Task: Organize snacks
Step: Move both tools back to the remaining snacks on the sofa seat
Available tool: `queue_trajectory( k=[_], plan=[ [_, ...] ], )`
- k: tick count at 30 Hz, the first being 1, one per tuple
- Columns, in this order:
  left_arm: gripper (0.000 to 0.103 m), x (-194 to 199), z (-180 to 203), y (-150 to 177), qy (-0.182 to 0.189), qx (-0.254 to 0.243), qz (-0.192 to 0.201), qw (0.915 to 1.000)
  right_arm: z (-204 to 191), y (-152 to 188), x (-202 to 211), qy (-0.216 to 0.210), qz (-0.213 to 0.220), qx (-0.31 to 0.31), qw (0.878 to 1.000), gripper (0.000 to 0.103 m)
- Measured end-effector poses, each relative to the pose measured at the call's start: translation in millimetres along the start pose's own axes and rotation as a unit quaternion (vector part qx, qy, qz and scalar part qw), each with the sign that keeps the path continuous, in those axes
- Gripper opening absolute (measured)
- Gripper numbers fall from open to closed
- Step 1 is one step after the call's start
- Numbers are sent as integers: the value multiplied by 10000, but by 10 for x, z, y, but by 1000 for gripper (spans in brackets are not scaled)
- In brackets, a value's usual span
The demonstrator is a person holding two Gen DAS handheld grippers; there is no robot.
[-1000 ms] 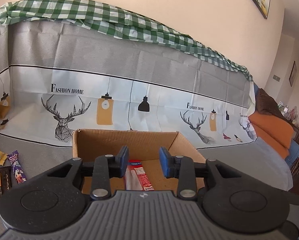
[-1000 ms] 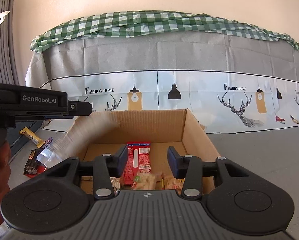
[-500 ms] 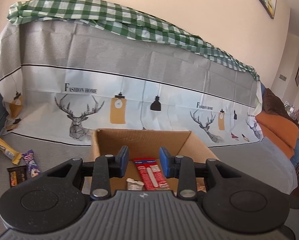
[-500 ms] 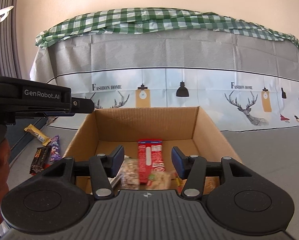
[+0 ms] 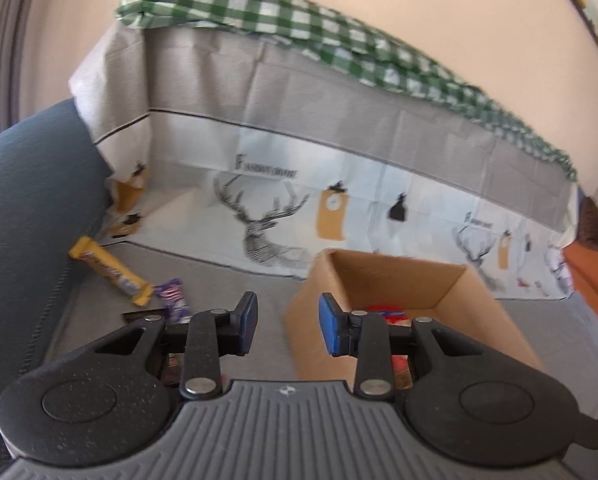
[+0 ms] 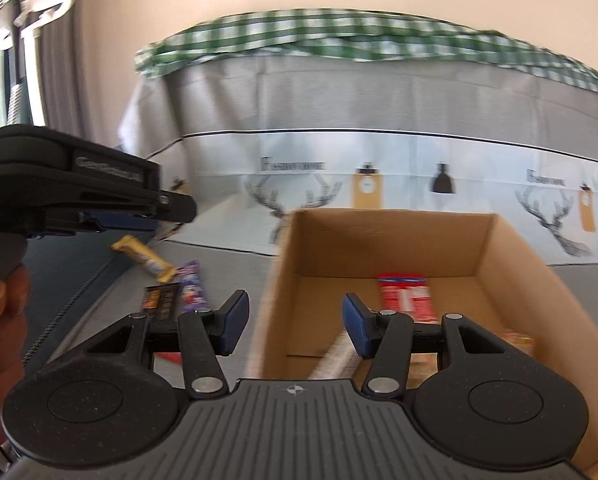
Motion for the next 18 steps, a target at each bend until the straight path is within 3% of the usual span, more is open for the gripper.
queue_trajectory(
  k=[6,18],
  plan=[
    [37,18,-422,3,-436,286,-170,9985,-439,-20,-92,-354,-51,188,9992,54],
    [37,-73,-734,15,-595,447,-282,9968,-913,28,-374,-699,-328,360,9964,54]
  ],
)
Point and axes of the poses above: each gripper's, at about its wrist camera, not at the fingertips, and x roughly against the way its jaws point, z to its right, y to its underside, the point moved 4 cm from there along -x, roughly the way its jaws point, and after that the axes turned 7 degrees about -z, right-handed, at the moved point
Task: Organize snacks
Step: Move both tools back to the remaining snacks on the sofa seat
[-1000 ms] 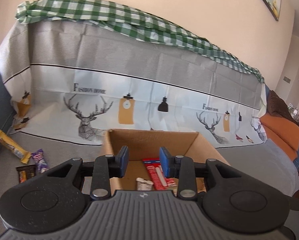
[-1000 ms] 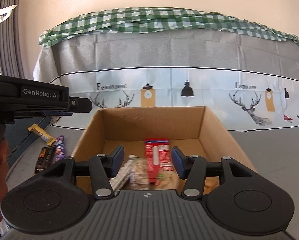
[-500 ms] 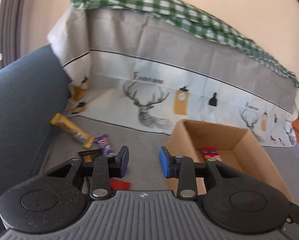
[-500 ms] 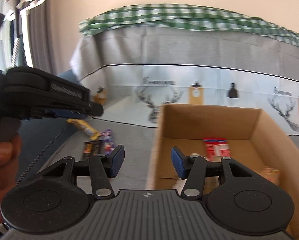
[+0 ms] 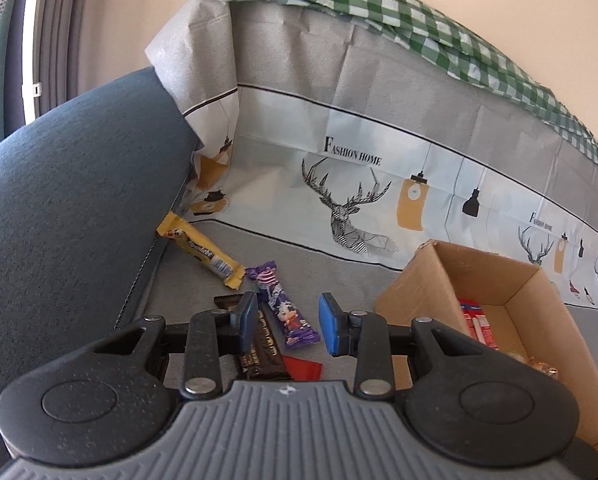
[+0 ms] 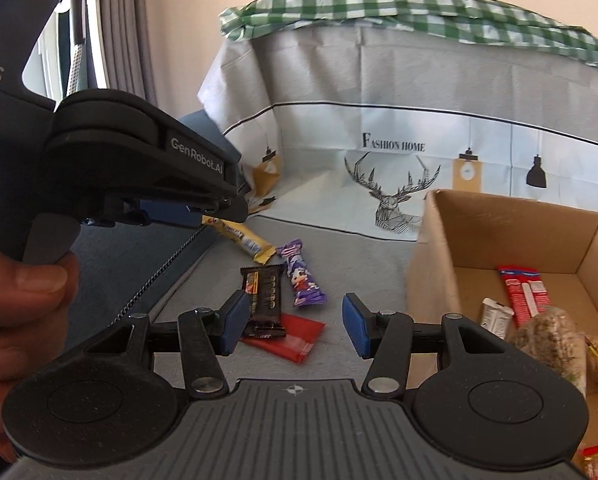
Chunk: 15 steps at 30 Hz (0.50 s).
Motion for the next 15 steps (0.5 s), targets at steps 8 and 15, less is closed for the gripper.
queue_trajectory(
  k=[8,15],
  plan=[
    [55,-608,-428,103,360,811,-1139,9895,-22,61,-138,-115,-295,18,9995,54],
    [62,-938,-358,188,103,309,-1512,9880,-48,76,-338,-152,-583,-31,9982,54]
  ],
)
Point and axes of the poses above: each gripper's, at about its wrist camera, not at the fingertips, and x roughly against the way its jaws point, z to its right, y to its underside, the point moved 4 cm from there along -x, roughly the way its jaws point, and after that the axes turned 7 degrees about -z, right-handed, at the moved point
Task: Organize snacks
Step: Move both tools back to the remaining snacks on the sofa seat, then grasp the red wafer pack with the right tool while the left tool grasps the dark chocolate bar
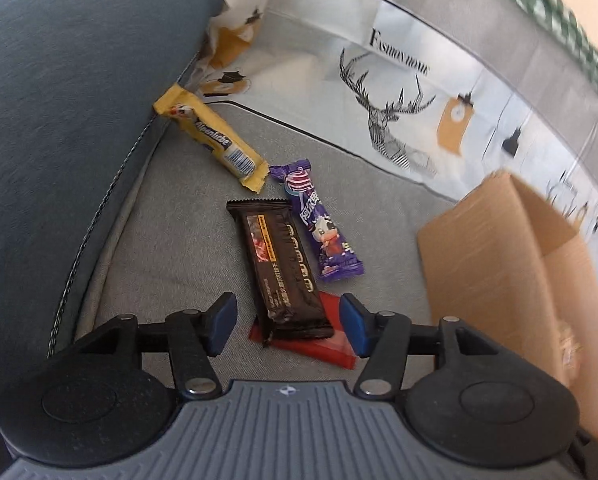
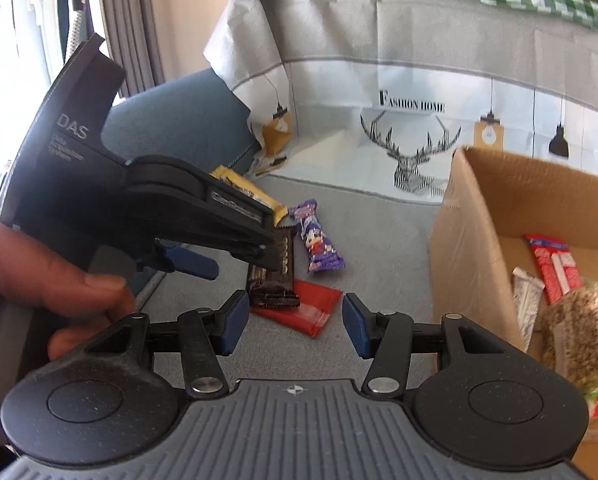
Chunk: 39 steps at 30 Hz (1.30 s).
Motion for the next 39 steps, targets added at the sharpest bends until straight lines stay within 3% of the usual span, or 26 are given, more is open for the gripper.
queue_trajectory(
  k=[9,17,18,19,20,27,33,39],
  plan=[
    [62,-266,-14,-161,-106,-3,-170,9998,31,9,-156,130,-221,-92,9996,54],
    [60,-457,55,-184,-452,-455,-437,9970,63,-5,-258,191,-328,-136,9992,56],
    [57,-453,50,-188,-511,-498,-418,9966,56,-12,-282,190,-341,-129,9992,57],
    [45,-454,32,-189,-583,-501,-393,9963,49,-20,-311,196,-357,-114,9991,58],
    [44,-447,-7,-190,-677,-462,-388,9959,45,-27,-341,213,-373,-99,9990,60],
    [43,-318,-317,-216,-1117,-25,-349,9931,2,-74,-556,255,-428,-160,9986,75],
    [44,-257,-399,-239,-900,155,-347,9952,-5,-99,-773,316,-435,-278,9982,88],
    [44,-257,-408,-245,-836,255,-362,9955,-64,-73,-987,374,-477,-181,9980,94]
  ],
)
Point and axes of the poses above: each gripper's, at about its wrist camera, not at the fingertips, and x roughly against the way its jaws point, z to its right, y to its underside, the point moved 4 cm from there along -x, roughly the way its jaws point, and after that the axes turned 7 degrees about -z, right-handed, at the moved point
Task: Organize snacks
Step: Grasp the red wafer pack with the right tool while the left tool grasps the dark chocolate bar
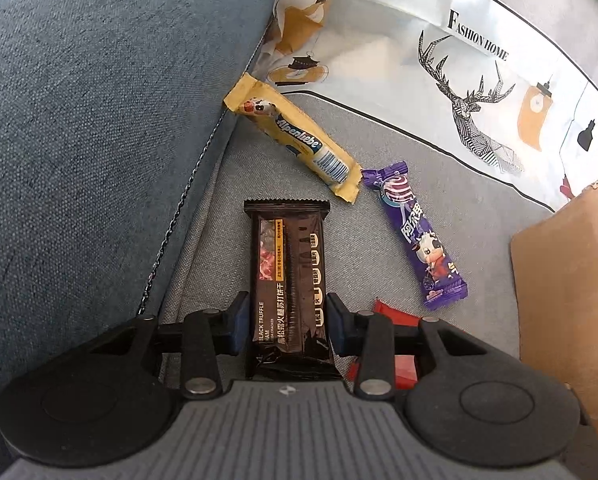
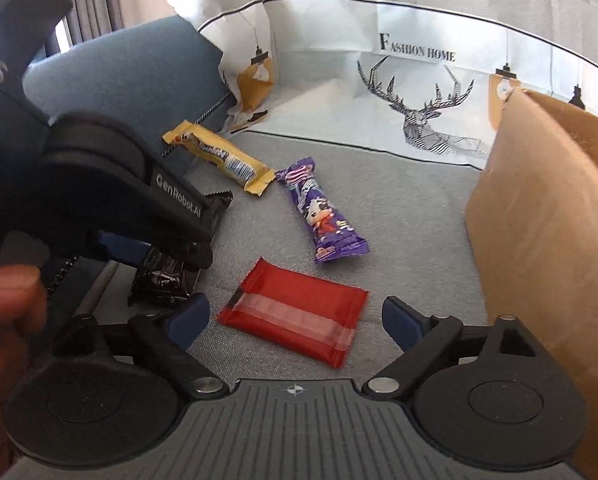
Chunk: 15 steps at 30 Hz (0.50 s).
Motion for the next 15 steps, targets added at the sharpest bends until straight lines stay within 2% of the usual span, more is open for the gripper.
queue_trajectory(
  k=[10,11,12,15],
  plan=[
    [44,-6,-1,5,36,14,-27,10000,-18,41,-284,217,-231,108,9994,94],
    [44,-5,-1,5,42,18,-30,10000,-2,47,-282,189,-191,53,9996,84],
    [44,-9,-2,3,48,23,-33,10000,2,44,-270,170,-139,42,9998,68],
    [44,-19,3,0,63,28,-50,10000,-9,21,-195,279,31,265,9993,47]
  ],
)
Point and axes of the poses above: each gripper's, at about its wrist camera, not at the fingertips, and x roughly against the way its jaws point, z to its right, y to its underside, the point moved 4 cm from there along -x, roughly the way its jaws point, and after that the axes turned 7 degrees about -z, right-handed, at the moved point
